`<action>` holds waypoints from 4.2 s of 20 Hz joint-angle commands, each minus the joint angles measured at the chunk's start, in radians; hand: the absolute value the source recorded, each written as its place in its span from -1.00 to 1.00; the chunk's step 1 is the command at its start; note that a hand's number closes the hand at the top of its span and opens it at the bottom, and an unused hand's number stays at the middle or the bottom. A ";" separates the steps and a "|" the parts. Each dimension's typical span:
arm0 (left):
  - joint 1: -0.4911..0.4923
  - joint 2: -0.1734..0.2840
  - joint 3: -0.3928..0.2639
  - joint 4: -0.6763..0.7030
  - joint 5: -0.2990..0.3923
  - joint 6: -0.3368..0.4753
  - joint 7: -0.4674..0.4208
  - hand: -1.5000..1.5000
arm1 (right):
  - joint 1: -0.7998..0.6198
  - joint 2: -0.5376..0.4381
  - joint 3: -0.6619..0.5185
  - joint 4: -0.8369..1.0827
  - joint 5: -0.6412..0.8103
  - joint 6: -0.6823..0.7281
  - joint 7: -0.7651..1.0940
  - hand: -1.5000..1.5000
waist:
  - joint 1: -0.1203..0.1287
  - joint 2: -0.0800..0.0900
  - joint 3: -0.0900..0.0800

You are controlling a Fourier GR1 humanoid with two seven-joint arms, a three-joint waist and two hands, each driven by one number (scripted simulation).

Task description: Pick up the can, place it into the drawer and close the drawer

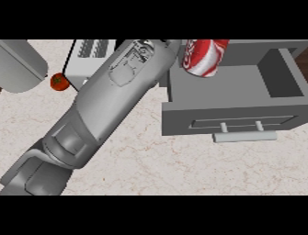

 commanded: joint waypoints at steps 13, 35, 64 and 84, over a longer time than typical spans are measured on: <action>-0.074 0.000 -0.140 0.274 0.182 0.020 -0.178 1.00 | -0.081 -0.019 -0.008 0.054 0.009 -0.010 0.006 -1.00 | -0.029 0.011 0.001; -0.069 0.000 -0.352 0.367 0.279 0.181 -0.235 -1.00 | -0.109 -0.011 0.070 0.043 0.061 -0.002 0.018 -1.00 | -0.085 0.025 0.002; -0.055 0.000 -0.342 0.300 0.482 0.276 -0.333 -1.00 | -0.195 -0.185 0.144 -0.045 0.514 -0.028 -0.104 -1.00 | -0.034 0.013 0.000; -0.038 0.089 -0.354 0.157 0.418 0.288 -0.187 -1.00 | -0.419 -0.107 0.421 0.540 1.193 -0.353 -0.104 -1.00 | 0.074 -0.011 -0.001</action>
